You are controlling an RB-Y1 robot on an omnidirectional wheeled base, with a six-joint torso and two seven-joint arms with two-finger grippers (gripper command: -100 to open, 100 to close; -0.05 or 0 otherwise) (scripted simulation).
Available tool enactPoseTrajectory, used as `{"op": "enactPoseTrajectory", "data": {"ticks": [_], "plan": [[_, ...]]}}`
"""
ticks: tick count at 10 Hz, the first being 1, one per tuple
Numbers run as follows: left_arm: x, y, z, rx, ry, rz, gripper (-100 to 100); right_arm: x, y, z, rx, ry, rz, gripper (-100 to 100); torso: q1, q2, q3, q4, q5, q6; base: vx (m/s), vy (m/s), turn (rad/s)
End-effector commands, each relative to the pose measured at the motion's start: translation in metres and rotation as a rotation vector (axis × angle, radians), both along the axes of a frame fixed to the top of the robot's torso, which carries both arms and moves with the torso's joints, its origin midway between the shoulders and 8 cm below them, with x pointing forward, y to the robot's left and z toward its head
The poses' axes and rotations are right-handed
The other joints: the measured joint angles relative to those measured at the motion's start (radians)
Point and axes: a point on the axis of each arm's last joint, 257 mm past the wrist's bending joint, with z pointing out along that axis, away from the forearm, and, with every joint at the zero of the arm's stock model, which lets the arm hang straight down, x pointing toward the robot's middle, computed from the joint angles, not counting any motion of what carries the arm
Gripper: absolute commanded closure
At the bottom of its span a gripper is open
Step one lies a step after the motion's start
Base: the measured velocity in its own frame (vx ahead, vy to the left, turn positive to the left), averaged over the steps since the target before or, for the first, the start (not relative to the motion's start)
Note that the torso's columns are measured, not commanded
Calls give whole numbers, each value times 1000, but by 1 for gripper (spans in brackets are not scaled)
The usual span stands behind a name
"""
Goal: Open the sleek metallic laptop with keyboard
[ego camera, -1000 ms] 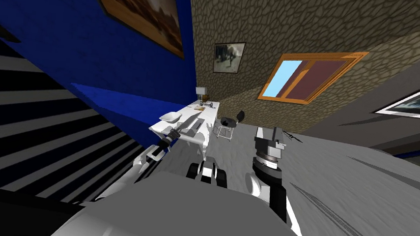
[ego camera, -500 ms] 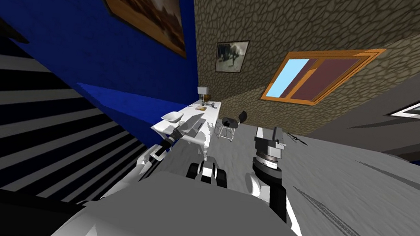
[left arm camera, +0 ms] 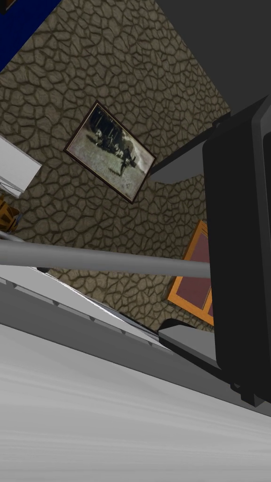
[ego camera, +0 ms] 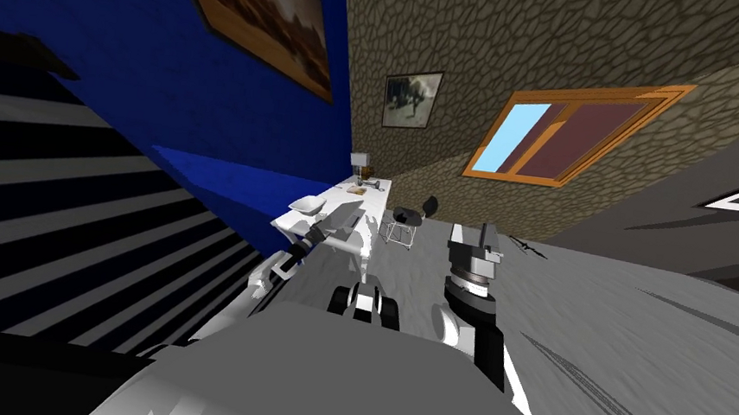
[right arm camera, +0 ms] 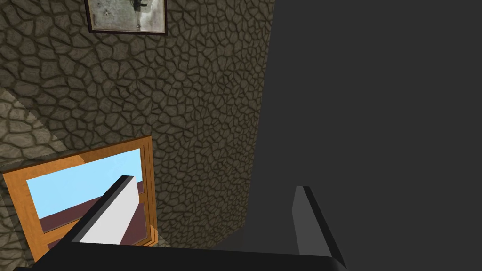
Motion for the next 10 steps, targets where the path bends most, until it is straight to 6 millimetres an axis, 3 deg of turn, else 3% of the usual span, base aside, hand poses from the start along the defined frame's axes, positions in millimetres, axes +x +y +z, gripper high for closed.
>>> {"op": "enactPoseTrajectory", "data": {"ticks": [1, 2, 4, 5, 10], "plan": [[3, -8, 1, -4, 14, -9, -100, 0, 0, 0, 0, 0, 0, 0, 0, 0, 0, 0, 0, 0, -5, 13, -5], [10, -22, 6, 3, 13, -20, -100, 0, 0, 0, 0, 0, 0, 0, -1, 0, 0, 0, 0, 0, -12, 31, 81], [10, -23, 4, -3, 22, -23, -100, 0, 0, 0, 0, 0, 0, 0, 1, 1, 0, 0, 0, 0, -9, 29, 16], [17, -36, 10, 2, 17, -32, -100, 0, 0, 0, 0, 0, 0, 0, -1, 0, 0, 0, 0, 0, -10, 35, 80], [23, -50, 14, 1, 24, -42, -100, 0, 0, 0, 0, 0, 0, 0, 0, 1, 0, 1, 0, 0, -9, 26, 32]]}}
